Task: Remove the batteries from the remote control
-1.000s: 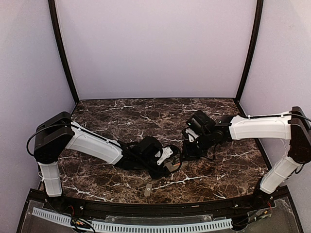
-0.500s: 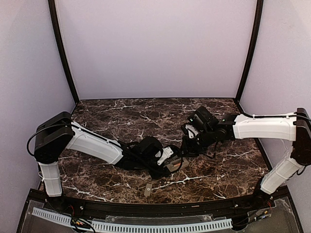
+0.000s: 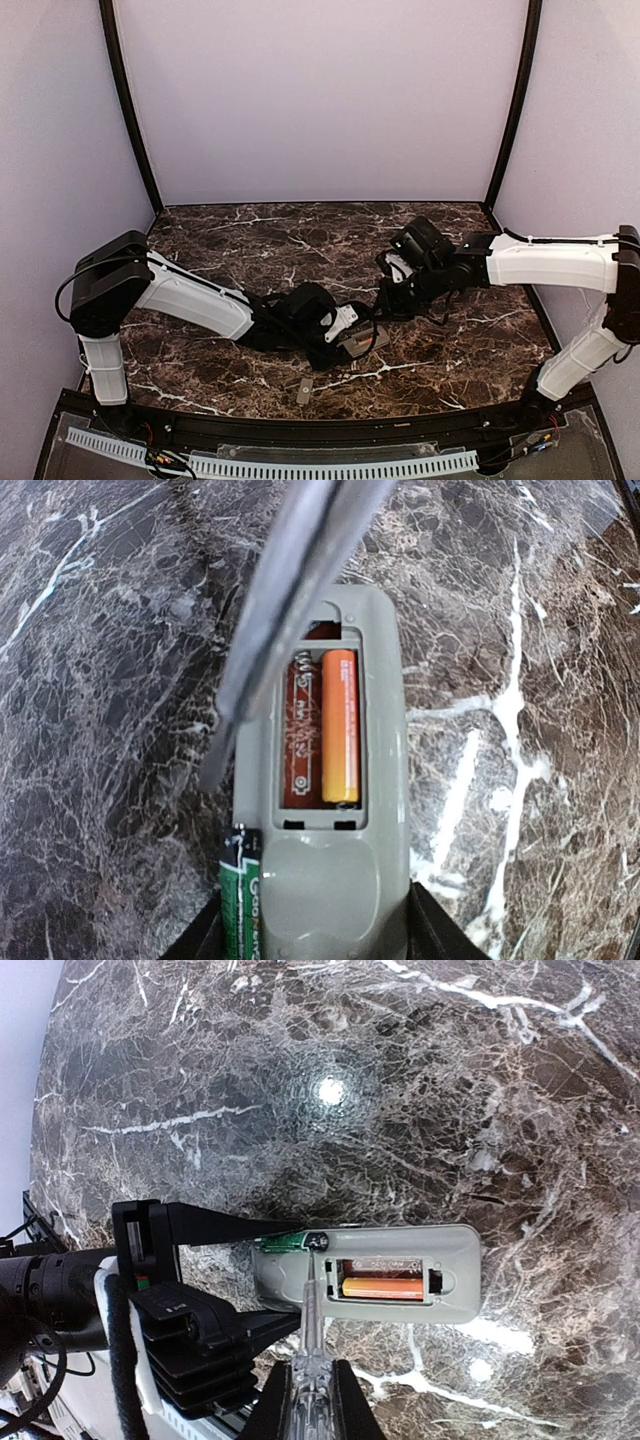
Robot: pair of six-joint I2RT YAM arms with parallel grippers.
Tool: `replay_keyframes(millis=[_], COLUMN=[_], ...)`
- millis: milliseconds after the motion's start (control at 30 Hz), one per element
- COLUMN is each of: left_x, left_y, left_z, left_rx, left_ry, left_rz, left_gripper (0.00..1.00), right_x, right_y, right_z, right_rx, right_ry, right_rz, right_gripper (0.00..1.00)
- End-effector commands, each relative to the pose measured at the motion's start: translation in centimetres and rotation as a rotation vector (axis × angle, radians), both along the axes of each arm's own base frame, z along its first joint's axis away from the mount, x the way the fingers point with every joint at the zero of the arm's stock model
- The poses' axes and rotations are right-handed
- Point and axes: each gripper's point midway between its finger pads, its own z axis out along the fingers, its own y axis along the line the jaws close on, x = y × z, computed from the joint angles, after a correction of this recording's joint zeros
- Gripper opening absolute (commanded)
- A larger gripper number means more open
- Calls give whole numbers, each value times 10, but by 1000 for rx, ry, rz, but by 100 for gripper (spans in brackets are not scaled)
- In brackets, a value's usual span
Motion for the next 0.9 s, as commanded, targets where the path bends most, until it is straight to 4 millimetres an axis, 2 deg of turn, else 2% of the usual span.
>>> replay_keyframes(millis=[0, 200, 533, 667, 867], left_x=[-14, -21, -31, -34, -28], left_y=[8, 2, 1, 9, 8], left_z=[10, 40, 71, 67, 54], left_rx=[22, -47, -73, -41, -66], left_ry=[-17, -32, -83, -50, 144], left_rz=[-64, -121, -232, -258, -208], left_gripper=[0, 0, 0, 1, 2], right_x=[6, 11, 18, 20, 17], right_y=[-8, -23, -51, -57, -58], right_z=[21, 30, 44, 48, 44], right_rx=[1, -13, -39, -37, -33], right_ry=[-64, -97, -153, -165, -153], right_rz=[-2, -25, -60, -67, -57], right_gripper=[0, 0, 0, 0, 0])
